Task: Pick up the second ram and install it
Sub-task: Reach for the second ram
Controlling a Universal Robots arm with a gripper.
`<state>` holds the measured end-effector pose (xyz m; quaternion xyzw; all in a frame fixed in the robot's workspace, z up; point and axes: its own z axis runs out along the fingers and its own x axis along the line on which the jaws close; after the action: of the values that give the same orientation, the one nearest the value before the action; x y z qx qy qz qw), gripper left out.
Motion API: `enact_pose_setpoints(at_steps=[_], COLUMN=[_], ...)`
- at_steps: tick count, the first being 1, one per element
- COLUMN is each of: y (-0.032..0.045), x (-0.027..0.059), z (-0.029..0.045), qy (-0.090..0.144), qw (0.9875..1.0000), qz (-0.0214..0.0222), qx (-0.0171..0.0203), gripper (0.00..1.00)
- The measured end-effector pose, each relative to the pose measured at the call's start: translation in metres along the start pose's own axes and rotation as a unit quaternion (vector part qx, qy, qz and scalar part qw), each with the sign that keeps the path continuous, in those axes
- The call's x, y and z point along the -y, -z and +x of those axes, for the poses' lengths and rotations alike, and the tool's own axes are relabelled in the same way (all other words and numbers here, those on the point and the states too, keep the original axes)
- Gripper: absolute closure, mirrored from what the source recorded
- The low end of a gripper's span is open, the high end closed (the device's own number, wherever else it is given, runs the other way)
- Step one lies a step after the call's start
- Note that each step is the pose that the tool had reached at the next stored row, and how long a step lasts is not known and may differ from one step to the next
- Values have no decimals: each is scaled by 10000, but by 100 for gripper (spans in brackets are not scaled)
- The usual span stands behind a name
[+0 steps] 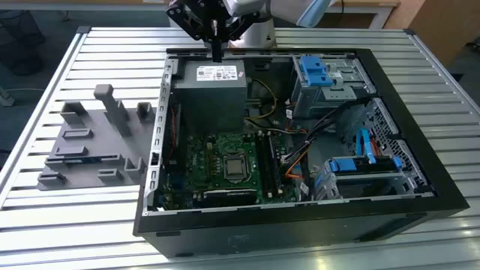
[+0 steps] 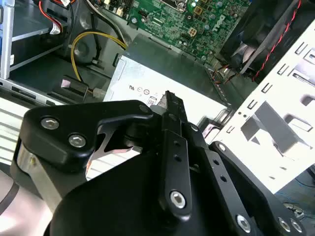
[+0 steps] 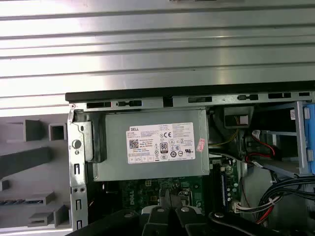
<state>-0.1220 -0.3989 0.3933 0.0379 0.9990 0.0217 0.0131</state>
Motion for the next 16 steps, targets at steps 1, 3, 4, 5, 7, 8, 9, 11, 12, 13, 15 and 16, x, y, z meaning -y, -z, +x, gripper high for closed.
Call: enact_pose_setpoints(at_steps=[1,3,4,5,7,8,9,11,12,13,15,16], y=[0,0,0,0,0,0,0,0,0,0,0,0], x=[0,0,0,0,1,3,3,3,3,3,4,4], z=[0,0,0,0,14,37,38,42,43,44,47,49], qy=[0,0,0,0,0,0,0,0,0,0,0,0], qw=[10000,10000,10000,10000,10000,10000,10000,10000,10000,10000,10000,10000], qz=[0,0,0,0,0,0,0,0,0,0,0,0], qx=[0,0,0,0,0,0,0,0,0,0,0,0], gripper=[89,89,89,89,89,89,89,89,89,89,89,89])
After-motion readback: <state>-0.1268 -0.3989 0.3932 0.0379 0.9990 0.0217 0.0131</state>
